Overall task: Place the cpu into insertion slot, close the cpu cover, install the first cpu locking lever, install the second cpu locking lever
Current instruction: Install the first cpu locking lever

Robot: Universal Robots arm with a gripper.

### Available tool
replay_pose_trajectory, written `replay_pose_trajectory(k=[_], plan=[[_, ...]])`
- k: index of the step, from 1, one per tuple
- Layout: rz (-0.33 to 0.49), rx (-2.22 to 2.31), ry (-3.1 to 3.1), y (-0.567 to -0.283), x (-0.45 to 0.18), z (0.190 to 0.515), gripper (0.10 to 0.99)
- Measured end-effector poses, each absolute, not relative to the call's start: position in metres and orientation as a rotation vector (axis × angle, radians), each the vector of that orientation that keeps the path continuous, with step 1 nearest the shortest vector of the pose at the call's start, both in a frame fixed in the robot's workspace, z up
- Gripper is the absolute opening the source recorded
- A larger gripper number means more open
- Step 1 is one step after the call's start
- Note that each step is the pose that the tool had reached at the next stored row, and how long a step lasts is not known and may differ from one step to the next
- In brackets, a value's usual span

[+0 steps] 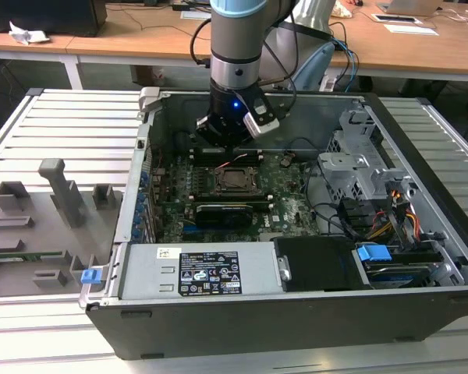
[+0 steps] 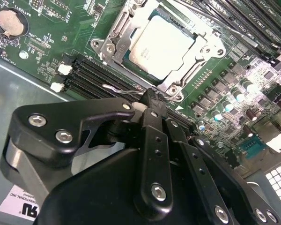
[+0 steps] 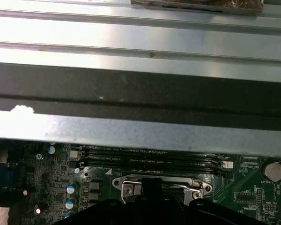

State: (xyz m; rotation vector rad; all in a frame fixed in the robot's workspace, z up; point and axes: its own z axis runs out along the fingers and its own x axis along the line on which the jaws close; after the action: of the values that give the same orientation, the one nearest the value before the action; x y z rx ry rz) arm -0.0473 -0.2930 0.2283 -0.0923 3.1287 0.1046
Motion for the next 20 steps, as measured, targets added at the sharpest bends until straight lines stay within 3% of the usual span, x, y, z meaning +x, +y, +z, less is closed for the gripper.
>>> replay_pose_trajectory(k=[20], plan=[[0.105, -0.092, 3.129, -0.293, -0.0467, 0.2205, 0.106]])
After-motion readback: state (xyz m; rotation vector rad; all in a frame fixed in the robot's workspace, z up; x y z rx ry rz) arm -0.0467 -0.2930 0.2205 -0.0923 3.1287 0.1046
